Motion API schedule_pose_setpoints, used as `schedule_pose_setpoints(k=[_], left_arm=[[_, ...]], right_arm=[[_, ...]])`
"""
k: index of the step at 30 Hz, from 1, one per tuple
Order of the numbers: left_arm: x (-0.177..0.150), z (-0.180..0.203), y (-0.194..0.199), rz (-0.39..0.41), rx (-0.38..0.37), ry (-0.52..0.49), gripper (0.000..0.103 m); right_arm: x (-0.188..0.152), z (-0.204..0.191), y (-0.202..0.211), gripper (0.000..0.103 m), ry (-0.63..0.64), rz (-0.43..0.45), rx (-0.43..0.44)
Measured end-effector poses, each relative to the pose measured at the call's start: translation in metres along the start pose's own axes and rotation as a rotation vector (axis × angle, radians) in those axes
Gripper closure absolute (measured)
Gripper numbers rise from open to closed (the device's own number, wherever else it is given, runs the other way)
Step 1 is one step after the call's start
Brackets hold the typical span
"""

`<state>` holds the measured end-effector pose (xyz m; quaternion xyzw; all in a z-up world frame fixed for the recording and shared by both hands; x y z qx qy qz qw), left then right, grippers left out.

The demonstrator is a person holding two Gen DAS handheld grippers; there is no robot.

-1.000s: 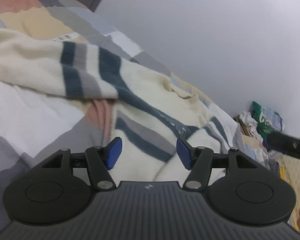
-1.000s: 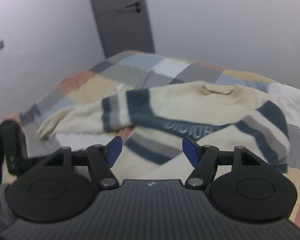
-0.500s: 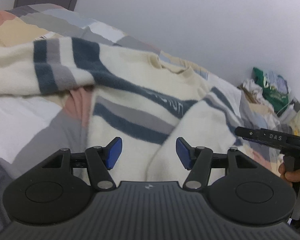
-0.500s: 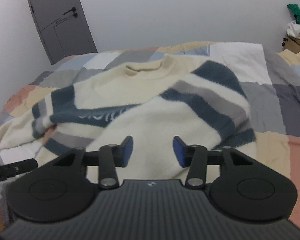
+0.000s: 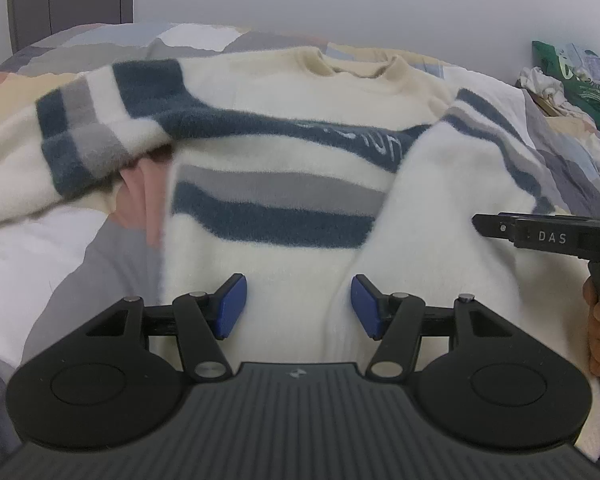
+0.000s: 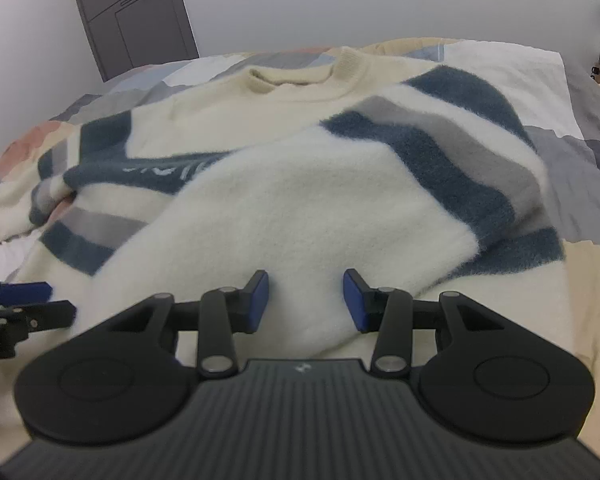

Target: Fold large clothes

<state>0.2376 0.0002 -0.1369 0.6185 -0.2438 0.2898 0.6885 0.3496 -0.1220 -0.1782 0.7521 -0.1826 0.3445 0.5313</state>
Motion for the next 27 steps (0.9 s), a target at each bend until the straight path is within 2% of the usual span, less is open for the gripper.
schedule_pose_setpoints(k=[5, 11, 20, 27], left_arm=[[0.007, -0.002, 0.008, 0.021, 0.009, 0.016, 0.039], [0.018, -0.017, 0.031, 0.067, 0.028, 0.069, 0.038], [0.049, -0.084, 0.059, 0.155, 0.198, 0.144, 0.038], [0.067, -0.136, 0.077, 0.194, 0.273, 0.208, 0.038]], right_arm=[[-0.002, 0.002, 0.004, 0.058, -0.021, 0.003, 0.002], [-0.007, -0.007, 0.014, 0.059, 0.035, 0.024, 0.0], [-0.015, -0.002, 0.029, 0.059, 0.005, 0.039, -0.021], [-0.017, 0.001, 0.035, 0.059, -0.012, 0.055, -0.049]])
Point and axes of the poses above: each gripper's, at about its wrist camera, not at the fingertips, and y roughly against the way its jaws point, z to its right, x to its top, the point moved 10 cm from there along -y, roughly the way its jaws point, and after that the axes turned 2 degrees about -y, right-handed, at the moved point
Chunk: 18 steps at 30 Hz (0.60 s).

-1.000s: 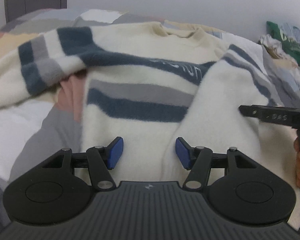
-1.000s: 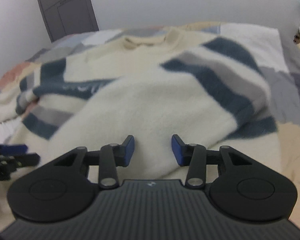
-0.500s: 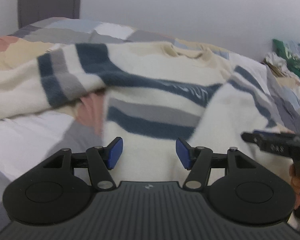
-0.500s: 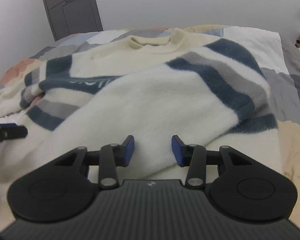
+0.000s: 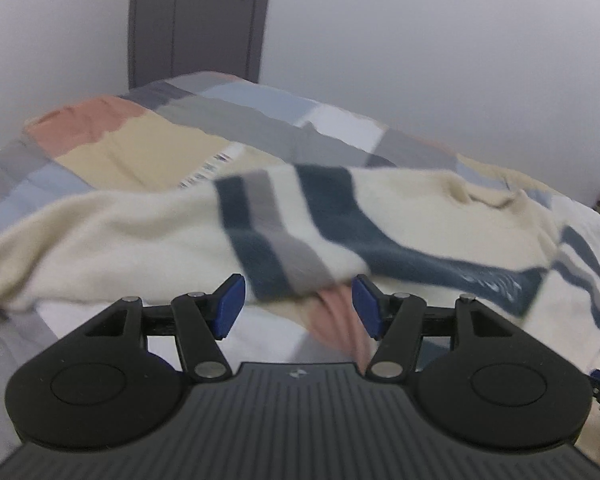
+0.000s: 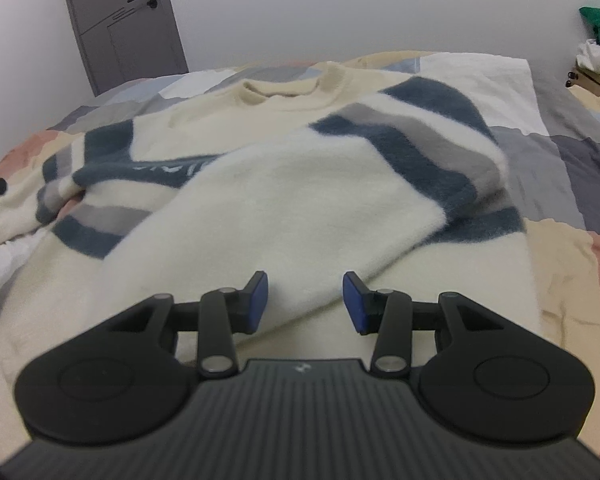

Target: Fold large clothes

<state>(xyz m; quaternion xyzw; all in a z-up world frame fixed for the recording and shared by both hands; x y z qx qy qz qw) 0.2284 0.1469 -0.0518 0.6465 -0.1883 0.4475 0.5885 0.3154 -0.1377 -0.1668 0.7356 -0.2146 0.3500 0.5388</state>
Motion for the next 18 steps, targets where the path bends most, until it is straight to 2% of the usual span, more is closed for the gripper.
schedule_pose_setpoints(k=[11, 16, 18], left_arm=[[0.031, -0.103, 0.018, 0.05, 0.135, 0.143, 0.037], [0.025, -0.152, 0.018, 0.065, 0.18, 0.137, 0.037], [0.016, -0.178, 0.022, 0.061, 0.148, 0.223, 0.037]], right_arm=[[-0.004, -0.001, 0.003, 0.059, -0.02, 0.003, -0.016], [-0.004, -0.003, 0.002, 0.059, -0.021, 0.002, -0.017], [-0.004, -0.003, 0.001, 0.059, -0.018, 0.002, -0.016]])
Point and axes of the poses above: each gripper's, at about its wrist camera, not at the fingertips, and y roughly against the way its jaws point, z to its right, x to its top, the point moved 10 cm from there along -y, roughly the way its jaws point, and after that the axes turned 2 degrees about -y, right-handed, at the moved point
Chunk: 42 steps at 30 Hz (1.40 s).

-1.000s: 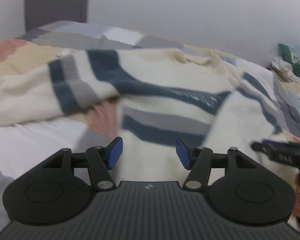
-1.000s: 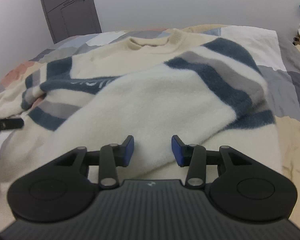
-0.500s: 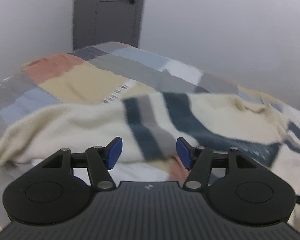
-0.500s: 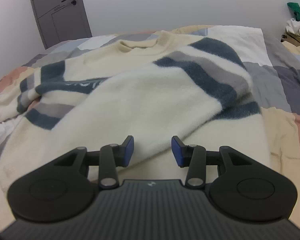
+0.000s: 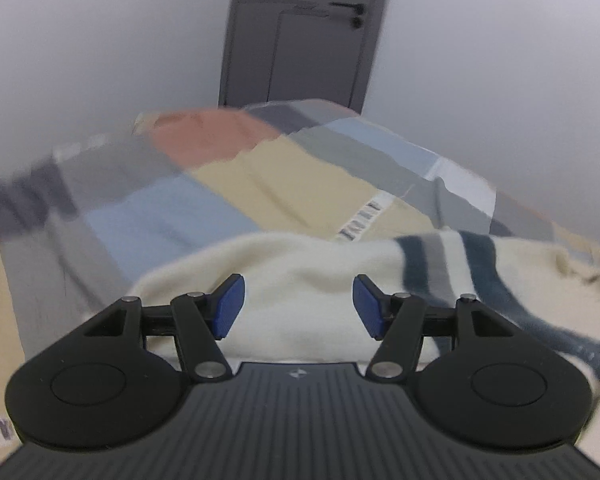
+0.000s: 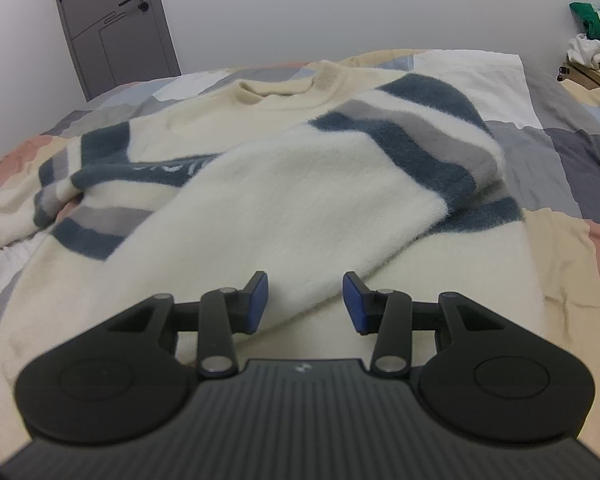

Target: Fold large clothes

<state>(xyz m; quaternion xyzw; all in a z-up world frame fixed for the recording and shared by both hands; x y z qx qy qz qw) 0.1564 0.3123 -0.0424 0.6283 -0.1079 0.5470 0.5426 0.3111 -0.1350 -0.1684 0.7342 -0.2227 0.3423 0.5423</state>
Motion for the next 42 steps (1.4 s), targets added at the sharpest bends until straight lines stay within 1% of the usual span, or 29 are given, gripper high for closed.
schedule_pose_setpoints(k=[1, 2, 3, 4, 7, 9, 11, 13, 15, 17, 20, 21, 22, 24, 26, 27, 28, 29, 30, 31, 32, 33, 35, 37, 40, 42], left_arm=[[0.001, -0.015, 0.001, 0.003, -0.012, 0.074, 0.037], [0.004, -0.032, 0.006, 0.027, -0.02, 0.154, 0.036], [0.006, -0.043, 0.009, 0.051, -0.019, 0.198, 0.031], [0.009, -0.055, 0.013, 0.078, 0.0, 0.227, 0.027], [0.011, -0.081, 0.017, 0.132, 0.106, 0.264, 0.024], [0.008, -0.097, 0.015, 0.132, 0.152, 0.317, 0.024], [0.004, -0.108, 0.01, 0.117, 0.161, 0.361, 0.024], [0.0, -0.116, 0.003, 0.102, 0.194, 0.348, 0.024], [-0.007, -0.121, -0.008, 0.062, 0.214, 0.333, 0.024], [-0.015, -0.124, -0.02, 0.024, 0.205, 0.343, 0.024], [-0.02, -0.121, -0.028, 0.016, 0.175, 0.333, 0.024], [-0.022, -0.118, -0.032, 0.009, 0.162, 0.318, 0.024], [-0.023, -0.114, -0.034, 0.002, 0.165, 0.297, 0.024], [-0.026, -0.111, -0.042, -0.023, 0.205, 0.218, 0.025], [-0.029, -0.11, -0.048, -0.04, 0.247, 0.146, 0.032], [-0.03, -0.11, -0.048, -0.035, 0.264, 0.122, 0.048], [-0.031, -0.111, -0.049, -0.034, 0.269, 0.115, 0.068], [-0.031, -0.111, -0.048, -0.029, 0.257, 0.118, 0.081], [-0.027, -0.109, -0.043, 0.012, 0.222, 0.123, 0.096], [-0.021, -0.106, -0.033, 0.071, 0.21, 0.112, 0.096], [-0.015, -0.103, -0.025, 0.098, 0.218, 0.104, 0.096], [-0.011, -0.098, -0.018, 0.118, 0.198, 0.114, 0.096], [-0.003, -0.083, -0.004, 0.135, 0.131, 0.137, 0.096], [0.005, -0.063, 0.011, 0.16, 0.097, 0.113, 0.096], [0.018, -0.025, 0.037, 0.181, 0.006, 0.101, 0.096], [0.025, 0.003, 0.054, 0.189, -0.049, 0.07, 0.096]], right_arm=[[0.0, 0.0, -0.001, 0.059, 0.003, 0.001, 0.0], [-0.001, -0.001, -0.001, 0.059, 0.004, 0.001, 0.0], [0.0, -0.001, -0.002, 0.059, 0.004, 0.0, 0.001], [0.0, -0.002, -0.003, 0.059, 0.004, -0.001, 0.0], [-0.001, -0.002, -0.003, 0.059, 0.005, -0.001, -0.001], [-0.001, -0.002, -0.003, 0.059, 0.001, -0.002, 0.0], [-0.001, -0.001, -0.004, 0.059, -0.012, -0.006, 0.004], [-0.001, -0.001, -0.005, 0.059, -0.026, -0.01, 0.008], [0.0, 0.0, -0.006, 0.059, -0.038, -0.014, 0.014], [-0.001, 0.001, -0.007, 0.058, -0.048, -0.017, 0.019], [-0.001, 0.001, -0.008, 0.057, -0.063, -0.023, 0.026], [-0.001, 0.001, -0.009, 0.057, -0.069, -0.026, 0.028], [-0.001, 0.002, -0.009, 0.057, -0.073, -0.028, 0.029], [-0.001, 0.002, -0.01, 0.057, -0.079, -0.032, 0.03], [0.0, 0.001, -0.011, 0.057, -0.079, -0.034, 0.029], [0.0, 0.001, -0.01, 0.057, -0.079, -0.036, 0.028], [0.0, 0.001, -0.01, 0.057, -0.079, -0.035, 0.028], [0.0, 0.001, -0.011, 0.057, -0.079, -0.036, 0.027], [0.0, 0.001, -0.011, 0.057, -0.076, -0.037, 0.025], [0.0, 0.0, -0.011, 0.057, -0.072, -0.037, 0.023], [0.0, -0.001, -0.011, 0.057, -0.067, -0.039, 0.021], [0.001, 0.0, -0.011, 0.057, -0.07, -0.042, 0.022], [0.003, 0.001, -0.01, 0.057, -0.101, -0.047, 0.037], [0.005, 0.005, -0.009, 0.057, -0.151, -0.053, 0.058], [0.004, 0.009, -0.005, 0.057, -0.211, -0.057, 0.084], [0.004, 0.012, 0.0, 0.057, -0.234, -0.055, 0.085]])
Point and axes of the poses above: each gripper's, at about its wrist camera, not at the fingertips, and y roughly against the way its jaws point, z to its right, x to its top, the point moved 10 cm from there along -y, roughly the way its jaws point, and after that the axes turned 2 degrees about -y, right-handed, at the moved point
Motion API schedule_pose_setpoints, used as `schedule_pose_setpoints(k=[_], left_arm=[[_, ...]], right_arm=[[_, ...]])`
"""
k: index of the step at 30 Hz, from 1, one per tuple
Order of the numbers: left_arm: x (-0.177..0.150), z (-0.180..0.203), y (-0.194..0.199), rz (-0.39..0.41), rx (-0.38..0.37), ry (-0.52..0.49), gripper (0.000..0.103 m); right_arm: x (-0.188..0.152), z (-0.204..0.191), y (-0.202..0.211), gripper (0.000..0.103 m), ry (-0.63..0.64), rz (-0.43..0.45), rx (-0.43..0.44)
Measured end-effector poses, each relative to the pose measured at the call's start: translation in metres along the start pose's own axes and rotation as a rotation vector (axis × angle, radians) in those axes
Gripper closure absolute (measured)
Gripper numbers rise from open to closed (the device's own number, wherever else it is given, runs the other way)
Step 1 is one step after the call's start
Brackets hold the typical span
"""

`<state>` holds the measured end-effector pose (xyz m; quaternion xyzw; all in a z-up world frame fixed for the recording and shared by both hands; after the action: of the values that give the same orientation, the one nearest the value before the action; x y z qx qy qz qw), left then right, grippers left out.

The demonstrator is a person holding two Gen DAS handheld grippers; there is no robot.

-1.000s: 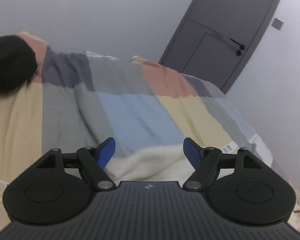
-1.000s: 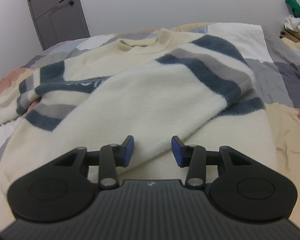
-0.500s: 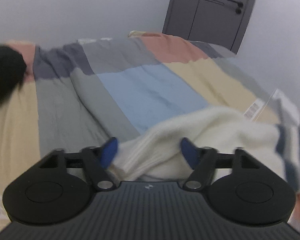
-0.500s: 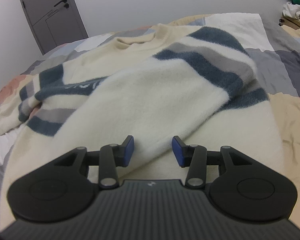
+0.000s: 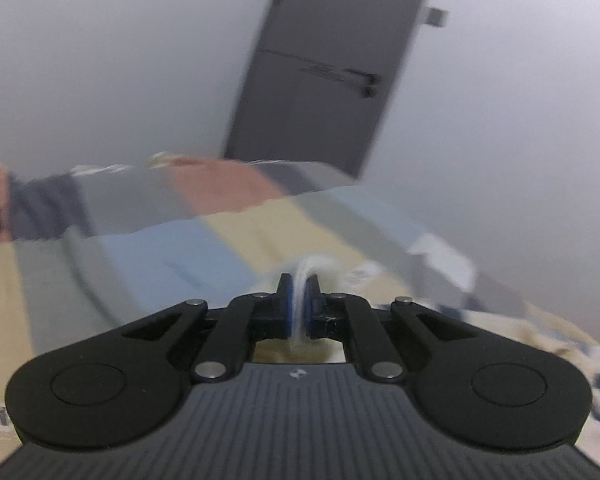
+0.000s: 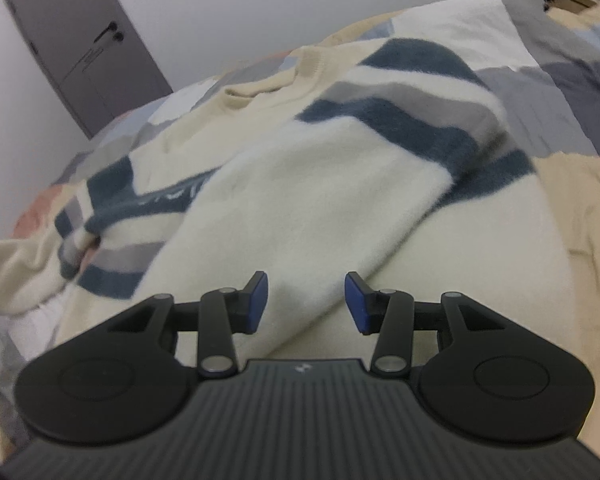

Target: Fold large clothes

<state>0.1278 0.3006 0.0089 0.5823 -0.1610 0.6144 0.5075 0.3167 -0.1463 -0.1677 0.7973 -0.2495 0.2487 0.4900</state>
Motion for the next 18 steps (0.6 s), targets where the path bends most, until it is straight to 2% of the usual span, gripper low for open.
schedule_pose_setpoints(k=[2, 6, 13, 16, 18], left_arm=[[0.001, 0.039, 0.014, -0.027, -0.09, -0.038, 0.096], [0.007, 0.117, 0.049, -0.05, -0.208, -0.112, 0.096], [0.027, 0.251, 0.113, -0.043, -0.439, -0.142, 0.097], [0.022, 0.318, 0.141, -0.039, -0.581, -0.148, 0.097], [0.008, 0.361, 0.153, -0.072, -0.653, -0.152, 0.097]], right_arm=[[0.001, 0.001, 0.007, 0.057, 0.001, 0.012, -0.002], [0.007, 0.0, 0.022, 0.057, -0.04, 0.033, 0.039], [0.018, 0.001, 0.055, 0.057, -0.03, 0.104, 0.076], [0.027, 0.006, 0.069, 0.057, -0.066, 0.137, 0.119], [0.033, 0.018, 0.078, 0.057, -0.109, 0.162, 0.126]])
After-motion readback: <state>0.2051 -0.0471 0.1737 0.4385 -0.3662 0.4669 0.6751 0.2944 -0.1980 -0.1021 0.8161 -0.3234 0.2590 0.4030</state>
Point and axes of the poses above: each gripper's, at about its wrist camera, not at the fingertips, and y roughly against the way its jaws point, z to its right, x to its top, the point moved 10 cm from there along -y, roughly the way its jaws point, and after that the axes turned 2 degrees about -y, right-handed, at the moved point
